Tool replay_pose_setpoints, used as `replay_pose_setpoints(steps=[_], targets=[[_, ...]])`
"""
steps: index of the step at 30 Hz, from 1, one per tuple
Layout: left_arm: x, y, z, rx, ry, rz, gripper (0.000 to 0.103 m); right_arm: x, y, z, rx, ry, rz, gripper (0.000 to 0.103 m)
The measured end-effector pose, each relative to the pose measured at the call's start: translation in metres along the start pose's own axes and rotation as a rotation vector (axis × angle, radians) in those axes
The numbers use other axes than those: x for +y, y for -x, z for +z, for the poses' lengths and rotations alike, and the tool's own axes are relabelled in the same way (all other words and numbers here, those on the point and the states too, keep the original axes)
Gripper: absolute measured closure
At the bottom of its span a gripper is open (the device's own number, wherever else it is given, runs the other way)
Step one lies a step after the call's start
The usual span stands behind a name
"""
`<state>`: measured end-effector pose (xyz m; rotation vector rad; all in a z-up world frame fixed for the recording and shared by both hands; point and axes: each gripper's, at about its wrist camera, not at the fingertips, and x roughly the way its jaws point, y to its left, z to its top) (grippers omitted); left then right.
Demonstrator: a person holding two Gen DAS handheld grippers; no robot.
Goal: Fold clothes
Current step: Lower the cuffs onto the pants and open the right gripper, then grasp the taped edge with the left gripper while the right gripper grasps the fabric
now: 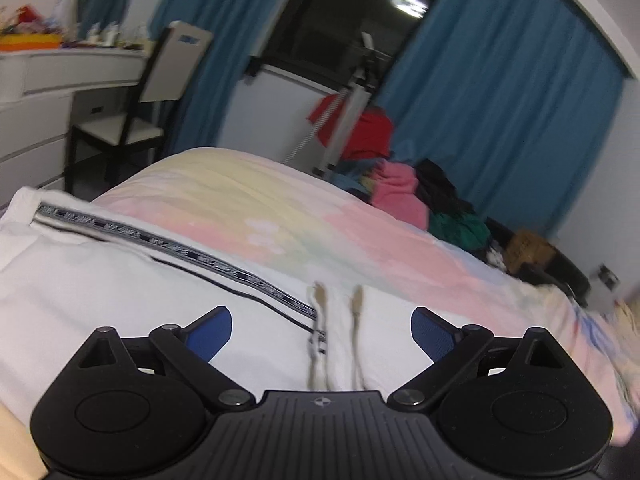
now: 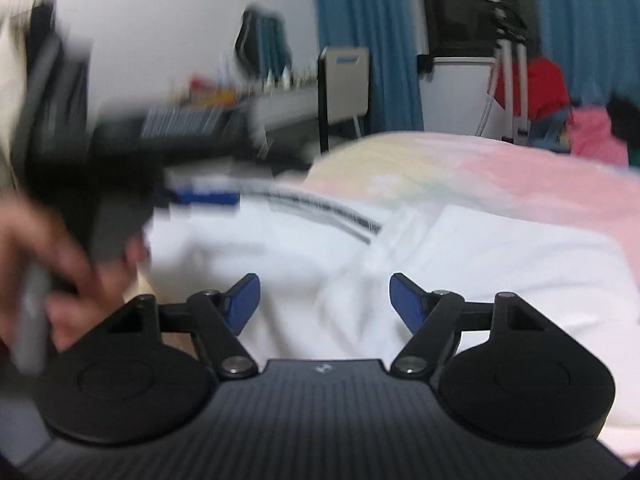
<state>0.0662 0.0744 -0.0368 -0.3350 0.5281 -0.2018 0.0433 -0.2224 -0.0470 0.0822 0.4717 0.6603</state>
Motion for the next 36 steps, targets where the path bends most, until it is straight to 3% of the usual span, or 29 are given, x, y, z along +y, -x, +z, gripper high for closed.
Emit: replay_pose_setpoints(steps=[3,6,9,12,17,22,27,29,33,36], targets=[[-0.014,0.004,-0.007,0.026,-0.068,-0.046,0.009,-0.032,0.010,0.011,-0.051,-0.214,-0.028,0.029],[-0.029,-0.006,-0.017,0.077,-0.122,-0.093,0.014,-0.070,-0.006,0.016,-0.011,-0.406,-0.135,0.029],[-0.038,-0.023,-0.029,0.122,-0.134,-0.142,0.015,-0.098,-0.028,0.023,0.049,-0.468,-0.215,0.028],[-0.039,-0.043,-0.039,0.165,-0.121,-0.170,0.029,-0.114,-0.046,0.039,0.065,-0.485,-0.209,0.028],[-0.032,-0.070,-0.049,0.208,-0.095,-0.205,0.042,-0.114,-0.095,0.076,0.111,-0.405,-0.215,0.030],[-0.018,-0.084,-0.048,0.217,-0.062,-0.238,0.053,-0.106,-0.156,0.102,0.246,-0.321,-0.276,0.042],[-0.014,-0.099,-0.053,0.264,-0.049,-0.276,0.071,-0.088,-0.185,0.087,0.377,-0.150,-0.359,0.043],[-0.014,-0.105,-0.055,0.290,-0.065,-0.271,0.084,-0.081,-0.194,0.079,0.421,-0.079,-0.396,0.062],[-0.014,-0.108,-0.056,0.301,-0.078,-0.259,0.096,-0.080,-0.183,0.078,0.393,-0.056,-0.429,0.096],[-0.010,-0.103,-0.053,0.280,-0.056,-0.263,0.097,-0.077,-0.165,0.083,0.323,-0.046,-0.434,0.096]])
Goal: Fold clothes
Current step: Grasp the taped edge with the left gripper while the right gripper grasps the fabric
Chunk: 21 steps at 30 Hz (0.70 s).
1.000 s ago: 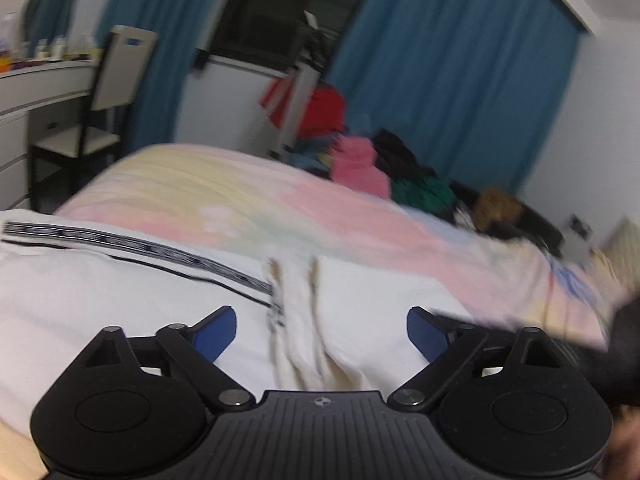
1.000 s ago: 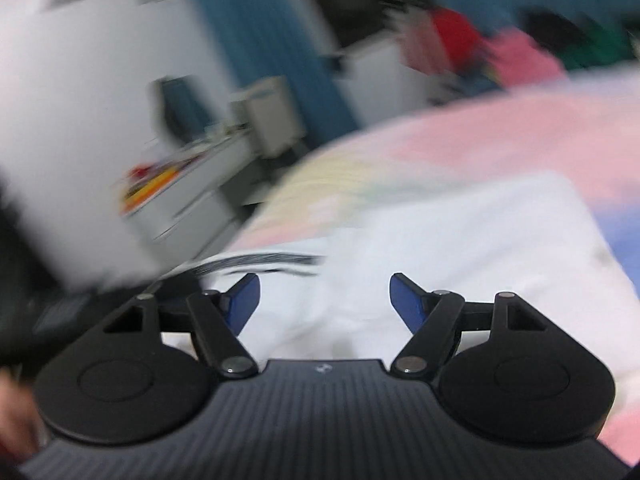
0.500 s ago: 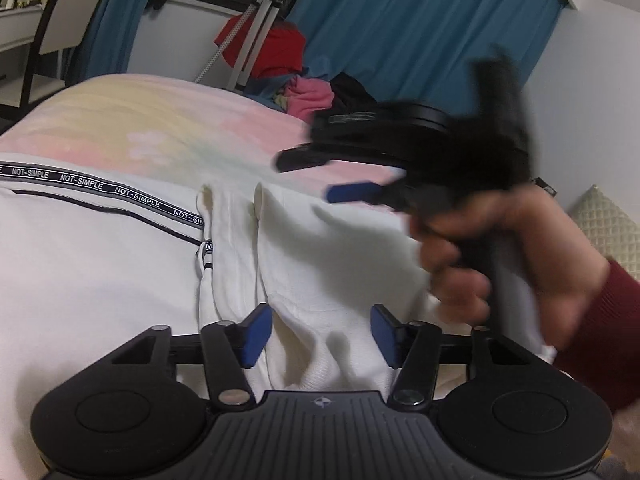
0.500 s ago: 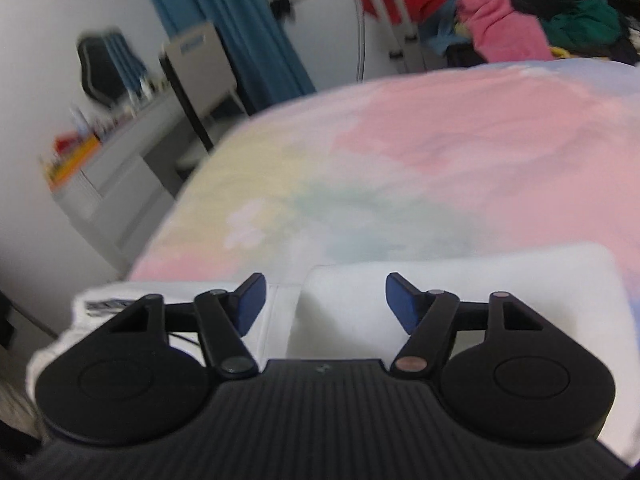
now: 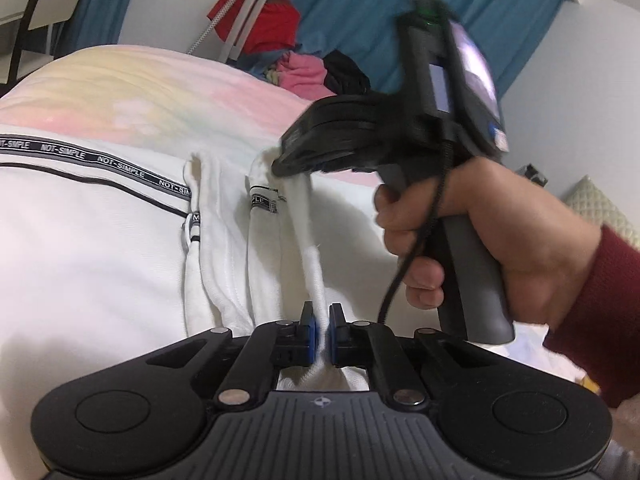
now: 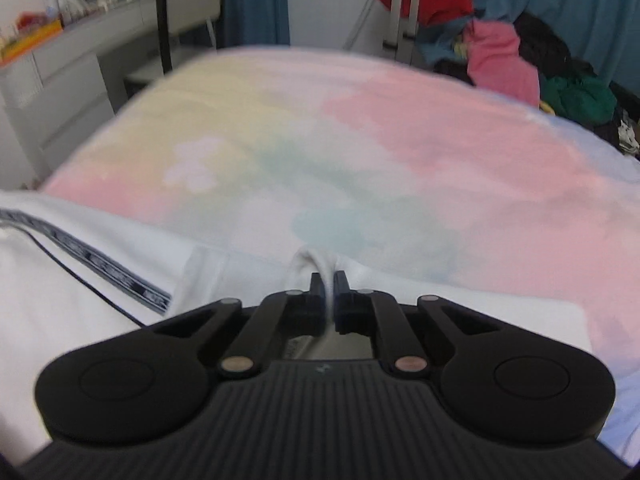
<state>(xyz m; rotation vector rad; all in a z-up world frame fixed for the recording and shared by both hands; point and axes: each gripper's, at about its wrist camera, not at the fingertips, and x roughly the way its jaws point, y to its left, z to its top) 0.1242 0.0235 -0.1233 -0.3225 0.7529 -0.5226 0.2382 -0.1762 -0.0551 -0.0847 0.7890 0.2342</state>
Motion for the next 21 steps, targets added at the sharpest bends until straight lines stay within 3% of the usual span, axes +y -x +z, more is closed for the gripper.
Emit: replay_pose_setpoints(steps=[2,6,9,14,18,21], targets=[[0.000,0.010,0.001,-0.022,0.017,-0.012,0.097,-0.003,0.017,0.002,-0.062,-0.010,0.023,0.096],[-0.005,0.040,-0.001,-0.080,0.037,-0.044,0.097,0.007,0.035,0.008,-0.096,0.014,0.071,0.096],[-0.004,0.038,-0.002,-0.063,0.040,-0.001,0.097,0.024,0.036,0.005,-0.098,0.077,0.078,0.096],[0.008,0.010,-0.013,0.053,0.043,0.092,0.096,0.039,-0.006,-0.023,-0.021,0.124,0.022,0.096],[0.009,0.003,-0.011,0.046,0.009,0.111,0.095,0.031,-0.016,-0.034,-0.039,0.076,0.027,0.094],[0.001,0.009,-0.012,0.012,-0.046,0.131,0.086,0.027,-0.009,-0.032,-0.049,0.074,0.011,0.092]])
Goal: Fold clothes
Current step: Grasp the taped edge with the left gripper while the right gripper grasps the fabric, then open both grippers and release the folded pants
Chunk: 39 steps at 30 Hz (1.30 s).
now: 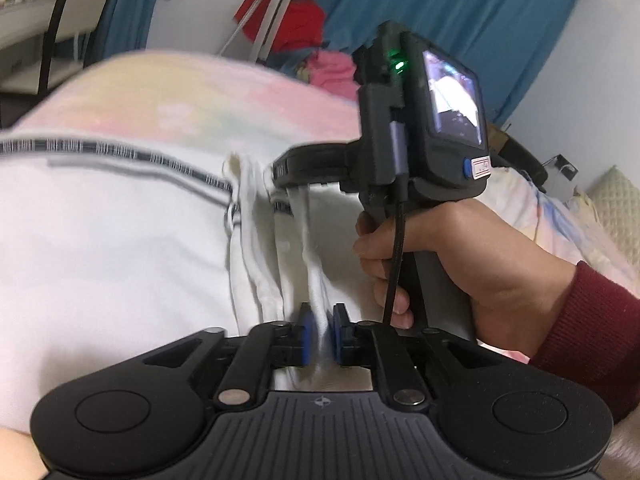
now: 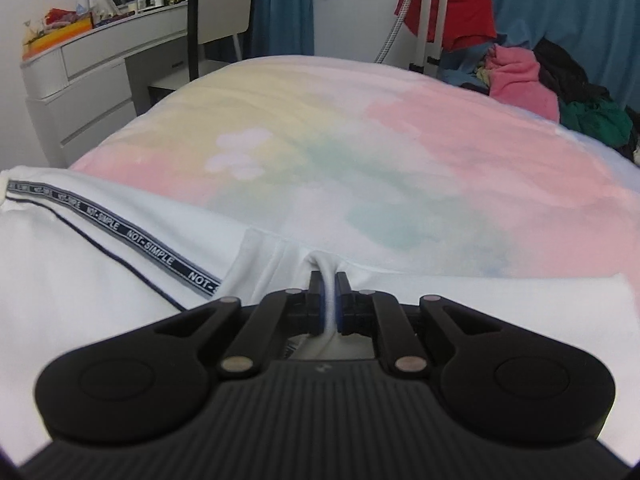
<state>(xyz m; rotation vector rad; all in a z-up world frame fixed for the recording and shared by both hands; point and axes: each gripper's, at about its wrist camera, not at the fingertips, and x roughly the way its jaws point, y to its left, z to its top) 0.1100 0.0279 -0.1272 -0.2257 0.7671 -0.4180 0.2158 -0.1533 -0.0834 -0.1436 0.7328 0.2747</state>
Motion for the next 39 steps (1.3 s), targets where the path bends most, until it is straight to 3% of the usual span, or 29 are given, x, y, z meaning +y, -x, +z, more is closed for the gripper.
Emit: replay_pose_setpoints(steps=[3,6,10,15,16,18,22,31,34,39], targets=[[-0.003,0.006,0.001,-0.029,-0.029,0.008,0.079,-0.003,0.018,0.003,-0.001,-0.017,0.003,0.088],[-0.009,0.024,0.001,-0.079,-0.067,0.035,0.057,-0.012,0.047,0.002,-0.034,-0.063,0.034,0.053],[-0.031,0.050,0.002,-0.199,-0.134,0.054,0.027,-0.023,0.099,-0.004,-0.105,-0.082,0.024,0.041],[-0.052,0.071,-0.004,-0.245,-0.159,0.054,0.024,-0.040,0.168,-0.024,-0.167,-0.122,0.021,0.037],[-0.056,0.073,-0.006,-0.247,-0.172,0.056,0.023,-0.043,0.180,-0.029,-0.179,-0.130,0.020,0.026],[-0.067,0.080,-0.013,-0.253,-0.209,0.066,0.020,-0.048,0.205,-0.043,-0.229,-0.139,0.002,0.015],[-0.082,0.103,-0.031,-0.286,-0.233,0.069,0.001,-0.053,0.236,-0.073,-0.282,-0.155,-0.030,0.015],[-0.088,0.117,-0.039,-0.299,-0.195,0.113,0.000,-0.062,0.257,-0.123,-0.339,-0.213,-0.071,0.015],[-0.082,0.116,-0.037,-0.287,-0.163,0.110,0.000,-0.068,0.253,-0.129,-0.332,-0.235,-0.065,0.015],[-0.081,0.109,-0.033,-0.270,-0.168,0.170,0.000,-0.077,0.245,-0.131,-0.330,-0.287,-0.064,0.015]])
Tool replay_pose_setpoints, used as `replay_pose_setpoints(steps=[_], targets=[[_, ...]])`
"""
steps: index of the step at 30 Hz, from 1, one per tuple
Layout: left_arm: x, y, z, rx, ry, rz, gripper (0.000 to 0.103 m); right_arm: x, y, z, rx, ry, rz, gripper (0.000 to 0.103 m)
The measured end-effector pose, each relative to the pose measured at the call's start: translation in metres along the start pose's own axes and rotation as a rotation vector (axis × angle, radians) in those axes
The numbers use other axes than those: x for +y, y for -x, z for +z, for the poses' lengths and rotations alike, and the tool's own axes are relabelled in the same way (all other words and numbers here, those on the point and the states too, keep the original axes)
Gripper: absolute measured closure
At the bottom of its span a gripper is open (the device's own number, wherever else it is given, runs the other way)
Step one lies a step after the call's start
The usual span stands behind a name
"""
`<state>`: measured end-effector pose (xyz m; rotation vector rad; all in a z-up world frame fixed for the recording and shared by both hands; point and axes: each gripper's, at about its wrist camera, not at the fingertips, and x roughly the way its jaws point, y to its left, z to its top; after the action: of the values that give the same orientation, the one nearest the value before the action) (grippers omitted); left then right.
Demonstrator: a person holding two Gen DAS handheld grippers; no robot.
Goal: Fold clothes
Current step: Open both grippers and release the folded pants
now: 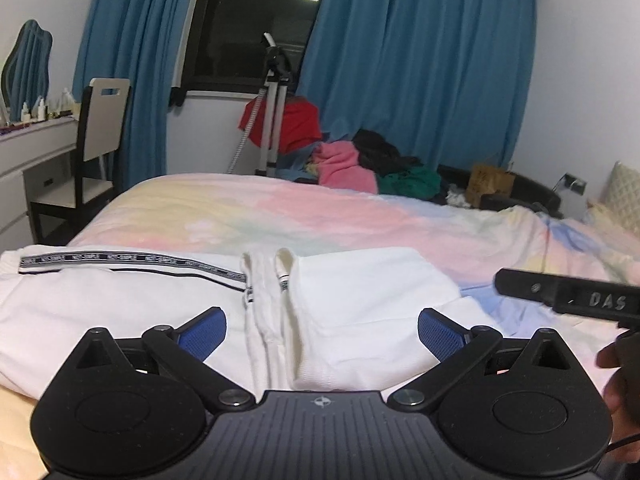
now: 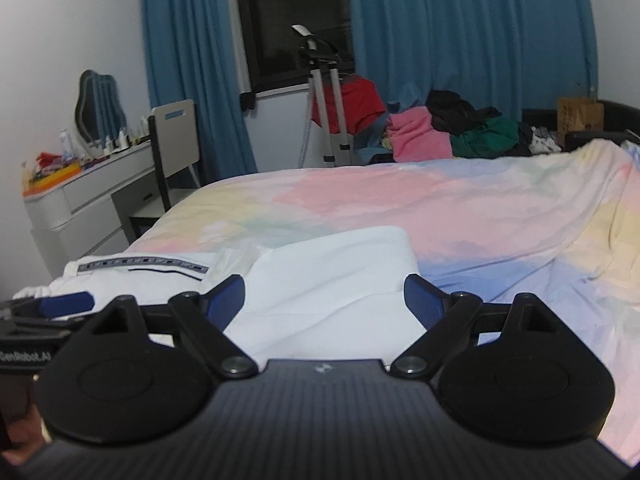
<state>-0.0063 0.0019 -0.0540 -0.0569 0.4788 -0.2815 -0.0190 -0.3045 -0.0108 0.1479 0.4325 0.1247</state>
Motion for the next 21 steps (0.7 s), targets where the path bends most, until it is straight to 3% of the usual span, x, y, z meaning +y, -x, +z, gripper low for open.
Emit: replay_pose_setpoints(steps=[21], targets=[[0.028,-0.009,0.002,0.048,0.105,0.066,0.000,0.003,-0.005,-0.008,0.038,-0.005,0.015,0.015]])
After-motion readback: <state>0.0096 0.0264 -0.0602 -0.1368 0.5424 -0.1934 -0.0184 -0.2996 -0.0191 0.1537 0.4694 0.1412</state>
